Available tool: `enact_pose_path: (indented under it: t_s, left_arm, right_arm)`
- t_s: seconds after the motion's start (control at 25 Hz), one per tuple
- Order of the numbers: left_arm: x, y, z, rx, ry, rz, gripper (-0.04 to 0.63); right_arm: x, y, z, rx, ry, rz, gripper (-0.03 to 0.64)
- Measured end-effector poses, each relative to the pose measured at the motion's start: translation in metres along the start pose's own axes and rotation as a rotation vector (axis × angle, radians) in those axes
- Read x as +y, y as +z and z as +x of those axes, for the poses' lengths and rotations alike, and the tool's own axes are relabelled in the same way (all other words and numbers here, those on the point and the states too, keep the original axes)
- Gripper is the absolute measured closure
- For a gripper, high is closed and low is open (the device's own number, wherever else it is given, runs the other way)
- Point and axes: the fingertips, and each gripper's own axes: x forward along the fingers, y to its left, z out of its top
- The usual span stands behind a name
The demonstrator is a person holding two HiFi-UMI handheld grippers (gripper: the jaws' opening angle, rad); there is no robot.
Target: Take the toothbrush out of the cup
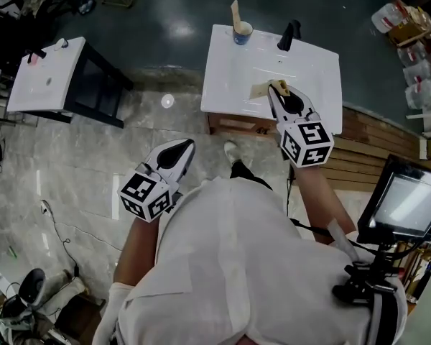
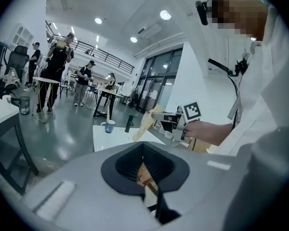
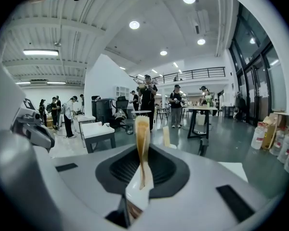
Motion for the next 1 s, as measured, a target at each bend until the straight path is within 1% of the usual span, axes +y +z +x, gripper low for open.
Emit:
enact_pose_path:
  t_s: [0.2, 0.32, 0.56, 0.84, 1.0]
  left_arm:
    - [-0.005, -0.012, -0.015, 0.009, -0.006, 0.003, 0.589]
    - [-0.008, -0.025, -0.02, 0.03, -0.009, 0.012, 0.589]
    - [-0.007, -0.039, -0.014, 0.055, -0.032, 0.006, 0.589]
    - [-0.005, -0.027, 0.023, 0.076, -0.061, 0.026, 0.589]
    - [0.0, -0.003, 0.06, 0.076, -0.054, 0.057, 0.589]
  right_arm:
    - [0.018, -0.013, -0.015, 0.021, -0.006, 0.002, 0.569]
    - [0.026, -0.023, -0.026, 0.032, -0.017, 0.015, 0.569]
    - [0.027, -0.044, -0.044, 0.065, -0.05, 0.04, 0.569]
    - [0.001, -0.042, -0.042, 0.062, -0.054, 0.049, 0.569]
    - [-0.022, -0.038, -0.035, 0.055, -0.029, 0.039, 0.569]
